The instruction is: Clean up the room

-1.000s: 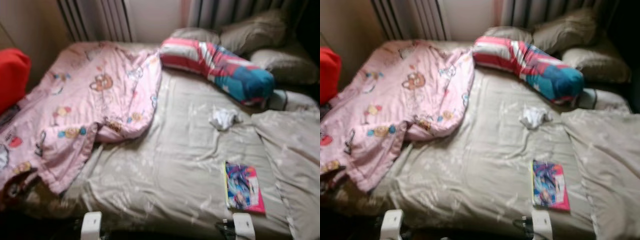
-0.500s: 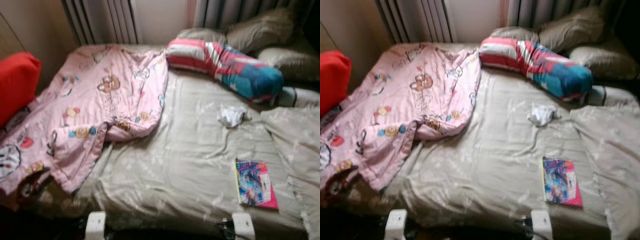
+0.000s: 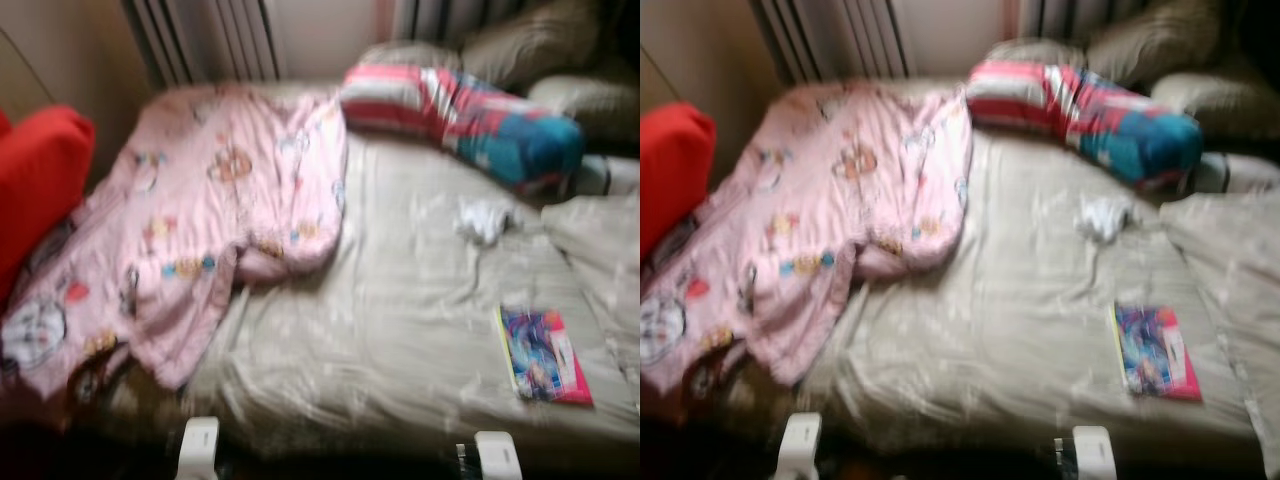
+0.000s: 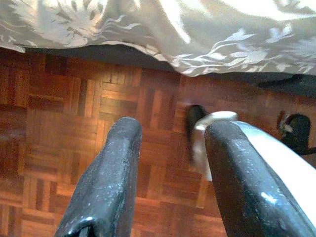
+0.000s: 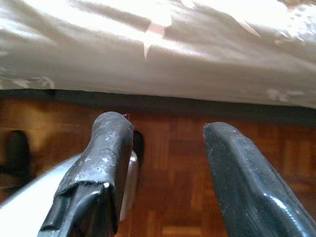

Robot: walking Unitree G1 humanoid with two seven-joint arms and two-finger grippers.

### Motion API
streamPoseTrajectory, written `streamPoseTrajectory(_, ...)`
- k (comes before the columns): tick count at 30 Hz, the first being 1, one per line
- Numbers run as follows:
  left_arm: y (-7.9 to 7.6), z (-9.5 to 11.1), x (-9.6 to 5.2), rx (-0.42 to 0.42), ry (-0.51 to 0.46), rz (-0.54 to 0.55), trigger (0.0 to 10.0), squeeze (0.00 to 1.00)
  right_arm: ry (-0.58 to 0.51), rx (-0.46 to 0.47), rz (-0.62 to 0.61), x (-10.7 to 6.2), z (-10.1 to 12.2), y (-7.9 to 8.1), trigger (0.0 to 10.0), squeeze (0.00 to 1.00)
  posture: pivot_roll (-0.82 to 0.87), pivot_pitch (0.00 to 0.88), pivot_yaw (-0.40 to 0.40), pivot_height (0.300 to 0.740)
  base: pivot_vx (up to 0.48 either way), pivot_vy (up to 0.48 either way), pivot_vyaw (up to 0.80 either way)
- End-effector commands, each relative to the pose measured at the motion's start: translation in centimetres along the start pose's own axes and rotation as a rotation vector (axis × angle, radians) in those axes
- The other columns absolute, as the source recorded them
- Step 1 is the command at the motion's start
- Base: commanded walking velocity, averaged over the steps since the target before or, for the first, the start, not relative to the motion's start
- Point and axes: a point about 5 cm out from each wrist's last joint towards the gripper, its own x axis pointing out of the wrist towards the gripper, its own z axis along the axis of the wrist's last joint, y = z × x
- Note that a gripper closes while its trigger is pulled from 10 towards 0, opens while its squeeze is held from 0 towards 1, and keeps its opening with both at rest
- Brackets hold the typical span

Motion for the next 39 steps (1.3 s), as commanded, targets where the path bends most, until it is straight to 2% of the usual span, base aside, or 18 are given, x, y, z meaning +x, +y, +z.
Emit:
streamPoseTrajectory(1,1.6,-1.4,-0.5,0.001,0.042,0.035,10.0,0.00,0.019,0.011,0.024,-0.1,-0.6,0.9,10.0,0.00,-0.07,0.133,0.065,0.738,0.000,0.409,0.00)
streamPoseTrajectory(3,2.5,-2.0,-0.8,-0.001,0.049,0.042,10.0,0.00,0.020,0.012,0.025,-0.1,-0.7,0.8,10.0,0.00,-0.07,0.134,0.067,0.738,0.000,0.407,0.00)
streamPoseTrajectory(6,3.1,-2.2,-0.9,-0.002,0.053,0.048,10.0,0.00,0.020,0.013,0.026,-0.1,-0.7,0.9,10.0,0.00,-0.07,0.134,0.067,0.738,0.000,0.404,0.00)
streamPoseTrajectory(14,3.5,-2.5,-1.1,-0.005,0.052,0.046,10.0,0.00,0.015,0.056,0.026,0.0,-0.4,1.6,10.0,0.00,-0.07,0.145,0.067,0.738,0.000,0.402,0.00)
streamPoseTrajectory(21,3.0,-2.1,-0.9,-0.010,0.040,0.037,10.0,0.00,0.016,0.062,0.024,0.1,-0.2,1.8,10.0,0.00,-0.07,0.153,0.067,0.738,0.000,0.395,0.00)
streamPoseTrajectory(39,2.7,-1.9,-0.8,-0.008,0.035,0.028,10.0,0.00,0.016,0.073,0.008,0.1,-0.1,1.2,10.0,0.00,-0.06,0.151,0.069,0.738,0.000,0.392,0.00)
